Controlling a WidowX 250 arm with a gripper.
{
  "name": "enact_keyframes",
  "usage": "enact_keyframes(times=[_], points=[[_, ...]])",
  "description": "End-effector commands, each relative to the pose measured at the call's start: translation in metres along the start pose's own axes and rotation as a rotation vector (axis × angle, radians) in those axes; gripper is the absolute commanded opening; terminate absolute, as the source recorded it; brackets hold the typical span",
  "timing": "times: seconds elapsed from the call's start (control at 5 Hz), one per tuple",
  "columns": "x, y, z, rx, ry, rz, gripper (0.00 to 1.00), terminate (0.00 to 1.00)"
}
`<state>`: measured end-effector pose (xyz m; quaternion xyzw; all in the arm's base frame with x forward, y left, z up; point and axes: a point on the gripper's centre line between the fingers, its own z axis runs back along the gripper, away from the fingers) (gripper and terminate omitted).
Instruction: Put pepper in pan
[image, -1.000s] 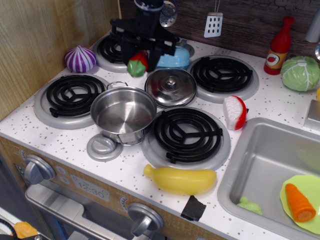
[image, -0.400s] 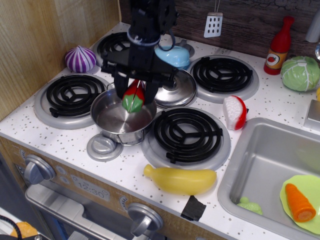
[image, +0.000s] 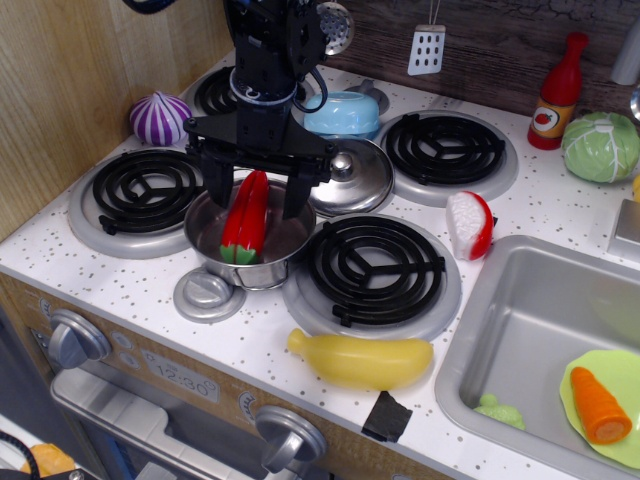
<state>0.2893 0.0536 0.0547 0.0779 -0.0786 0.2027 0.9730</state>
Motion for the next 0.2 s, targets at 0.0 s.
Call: enact_keyframes(times=[0.0], points=[[0.0057, 0.0019, 0.0123, -0.015, -0.05, -0.003, 1.0, 1.0]])
